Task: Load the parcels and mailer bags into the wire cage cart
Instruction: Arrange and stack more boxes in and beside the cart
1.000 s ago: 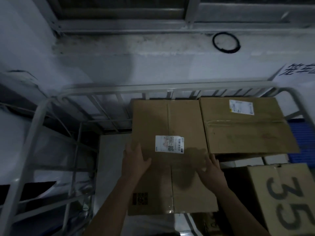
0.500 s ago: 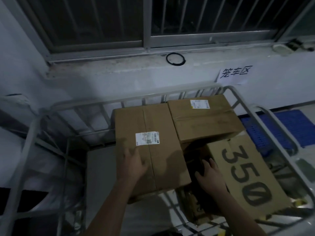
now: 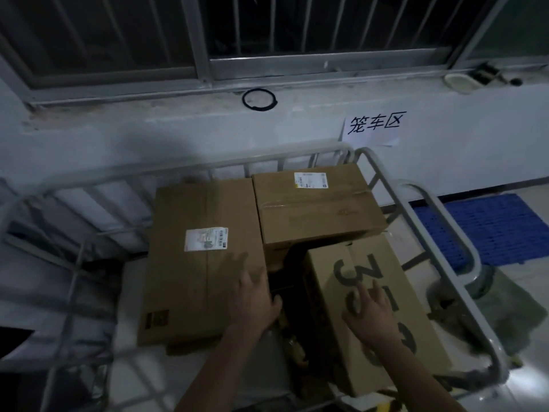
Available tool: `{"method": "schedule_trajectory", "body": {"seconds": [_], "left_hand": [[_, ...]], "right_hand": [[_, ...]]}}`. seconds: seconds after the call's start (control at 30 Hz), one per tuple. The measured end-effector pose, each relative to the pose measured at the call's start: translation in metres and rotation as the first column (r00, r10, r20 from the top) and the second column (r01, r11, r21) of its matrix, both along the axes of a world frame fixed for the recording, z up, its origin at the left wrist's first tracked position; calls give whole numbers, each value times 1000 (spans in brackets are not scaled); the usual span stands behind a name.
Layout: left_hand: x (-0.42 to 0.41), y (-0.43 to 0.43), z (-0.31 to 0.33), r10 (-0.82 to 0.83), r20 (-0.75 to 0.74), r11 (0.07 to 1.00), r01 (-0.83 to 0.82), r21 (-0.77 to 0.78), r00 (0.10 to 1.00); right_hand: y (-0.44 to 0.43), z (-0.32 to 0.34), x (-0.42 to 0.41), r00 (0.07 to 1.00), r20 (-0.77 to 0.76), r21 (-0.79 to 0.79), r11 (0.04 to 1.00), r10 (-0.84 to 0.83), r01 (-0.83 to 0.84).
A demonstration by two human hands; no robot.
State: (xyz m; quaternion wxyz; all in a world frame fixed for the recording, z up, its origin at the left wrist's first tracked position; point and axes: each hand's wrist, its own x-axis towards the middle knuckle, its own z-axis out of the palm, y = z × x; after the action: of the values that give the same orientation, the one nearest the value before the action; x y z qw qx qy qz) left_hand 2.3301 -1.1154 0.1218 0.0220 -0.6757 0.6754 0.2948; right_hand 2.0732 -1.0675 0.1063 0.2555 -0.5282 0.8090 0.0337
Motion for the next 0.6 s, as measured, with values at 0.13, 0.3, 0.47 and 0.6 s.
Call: {"method": "schedule_trajectory", "body": {"seconds": [0.13, 0.3, 0.47, 0.6], "left_hand": [[-82, 14, -23, -27, -28, 999, 28, 46, 999], [-185, 35, -39, -94, 7, 981, 92, 171, 996], [-231, 55, -67, -56, 44, 938, 38, 346, 997], [-240, 50, -77, 45, 51, 964, -57, 261, 998]], "right_hand": [[-6, -15, -68, 997, 5, 51, 996, 80, -80], [-8, -32, -103, 985, -11, 186, 968, 175, -169], [3, -58, -128, 988, -39, 278, 952, 147, -130], [-5, -60, -136, 986, -39, 214, 965, 165, -153]]}}
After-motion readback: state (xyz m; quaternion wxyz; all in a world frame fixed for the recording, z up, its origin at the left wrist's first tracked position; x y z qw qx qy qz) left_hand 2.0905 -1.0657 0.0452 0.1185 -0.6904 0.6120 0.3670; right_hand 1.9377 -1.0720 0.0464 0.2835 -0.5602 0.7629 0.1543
